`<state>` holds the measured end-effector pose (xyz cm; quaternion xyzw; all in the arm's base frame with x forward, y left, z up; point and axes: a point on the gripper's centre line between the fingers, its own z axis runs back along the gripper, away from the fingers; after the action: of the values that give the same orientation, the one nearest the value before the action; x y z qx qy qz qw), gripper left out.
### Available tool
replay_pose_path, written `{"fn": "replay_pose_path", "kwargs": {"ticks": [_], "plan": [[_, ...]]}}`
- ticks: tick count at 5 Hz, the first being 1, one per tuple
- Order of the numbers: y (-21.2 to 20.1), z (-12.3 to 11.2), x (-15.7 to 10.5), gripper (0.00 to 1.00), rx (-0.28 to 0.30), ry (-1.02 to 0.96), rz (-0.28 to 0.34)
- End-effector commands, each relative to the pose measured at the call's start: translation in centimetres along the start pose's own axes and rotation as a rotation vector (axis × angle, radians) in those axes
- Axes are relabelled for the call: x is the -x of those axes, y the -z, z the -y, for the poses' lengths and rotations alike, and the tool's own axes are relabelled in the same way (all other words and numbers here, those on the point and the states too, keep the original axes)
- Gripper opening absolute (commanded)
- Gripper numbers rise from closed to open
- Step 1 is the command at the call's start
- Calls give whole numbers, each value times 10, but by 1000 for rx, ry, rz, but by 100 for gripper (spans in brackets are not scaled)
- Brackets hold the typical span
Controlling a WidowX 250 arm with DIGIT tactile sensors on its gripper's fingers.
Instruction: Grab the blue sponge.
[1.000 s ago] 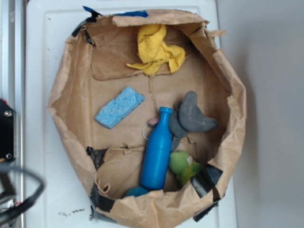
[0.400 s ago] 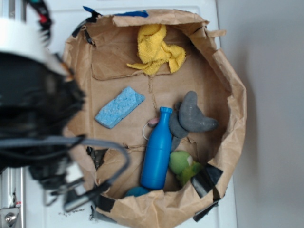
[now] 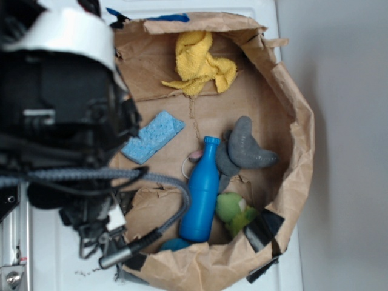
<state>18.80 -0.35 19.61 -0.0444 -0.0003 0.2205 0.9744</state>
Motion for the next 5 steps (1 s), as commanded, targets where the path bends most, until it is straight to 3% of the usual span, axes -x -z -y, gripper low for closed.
{"fn": "replay_pose_path", "kwargs": {"ticks": [1,2,3,4,5], "plan": [[-10,0,-4,100,17,-11,32],[-4,2,-35,100,35,-26,119],[0,11,-81,100,31,-98,167],[14,6,-96,100,22,-195,178],[38,-8,-86,100,7,-250,214]]}}
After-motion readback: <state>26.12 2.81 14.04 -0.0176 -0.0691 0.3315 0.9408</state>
